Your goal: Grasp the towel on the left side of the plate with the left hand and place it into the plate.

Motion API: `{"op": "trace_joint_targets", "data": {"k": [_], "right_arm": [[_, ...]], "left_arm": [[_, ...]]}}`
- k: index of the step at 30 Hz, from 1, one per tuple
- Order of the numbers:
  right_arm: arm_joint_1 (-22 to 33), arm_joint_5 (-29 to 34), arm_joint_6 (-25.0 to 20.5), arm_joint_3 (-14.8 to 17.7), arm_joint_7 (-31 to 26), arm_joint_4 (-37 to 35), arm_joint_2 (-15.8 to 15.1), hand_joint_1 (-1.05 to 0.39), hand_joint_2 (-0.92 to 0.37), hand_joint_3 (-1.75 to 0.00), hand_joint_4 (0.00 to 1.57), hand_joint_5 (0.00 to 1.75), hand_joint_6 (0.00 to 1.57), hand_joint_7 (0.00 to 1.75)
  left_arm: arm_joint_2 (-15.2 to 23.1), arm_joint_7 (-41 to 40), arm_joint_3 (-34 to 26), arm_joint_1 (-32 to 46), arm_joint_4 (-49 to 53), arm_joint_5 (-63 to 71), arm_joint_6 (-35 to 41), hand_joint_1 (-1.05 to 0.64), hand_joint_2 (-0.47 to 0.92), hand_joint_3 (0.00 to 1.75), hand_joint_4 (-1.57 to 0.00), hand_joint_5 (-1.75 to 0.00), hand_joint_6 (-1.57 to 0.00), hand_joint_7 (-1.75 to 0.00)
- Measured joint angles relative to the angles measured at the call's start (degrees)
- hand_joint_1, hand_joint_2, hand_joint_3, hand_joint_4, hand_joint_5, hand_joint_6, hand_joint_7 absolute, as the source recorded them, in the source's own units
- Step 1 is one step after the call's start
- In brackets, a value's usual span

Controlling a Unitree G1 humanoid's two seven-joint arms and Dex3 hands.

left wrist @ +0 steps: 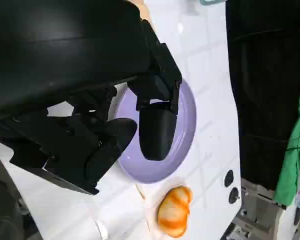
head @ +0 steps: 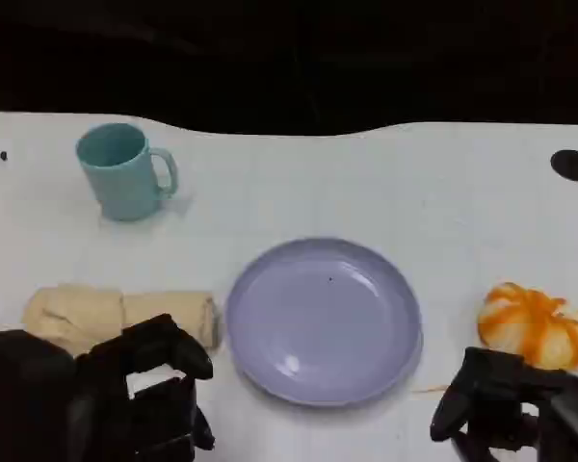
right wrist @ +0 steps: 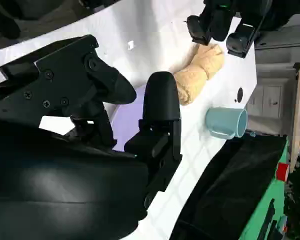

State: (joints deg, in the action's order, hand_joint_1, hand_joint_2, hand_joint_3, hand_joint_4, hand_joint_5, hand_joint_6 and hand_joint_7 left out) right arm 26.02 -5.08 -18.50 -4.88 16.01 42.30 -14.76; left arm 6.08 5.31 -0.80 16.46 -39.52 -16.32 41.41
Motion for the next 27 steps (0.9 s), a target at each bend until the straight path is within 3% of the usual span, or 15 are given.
{"op": "trace_joint_targets", "data": {"k": [27], "right_arm": [[0.4,0.0,0.2,0.0,0.0,0.1,-0.2,0.01,-0.59,-1.13,0.71,1.75,0.6,1.48]], "left_arm": [[1.0,0.0,1.5,0.2,0.1,1.3,-1.8,-0.04,0.49,1.35,-0.78,-1.75,-0.7,-1.61]]}}
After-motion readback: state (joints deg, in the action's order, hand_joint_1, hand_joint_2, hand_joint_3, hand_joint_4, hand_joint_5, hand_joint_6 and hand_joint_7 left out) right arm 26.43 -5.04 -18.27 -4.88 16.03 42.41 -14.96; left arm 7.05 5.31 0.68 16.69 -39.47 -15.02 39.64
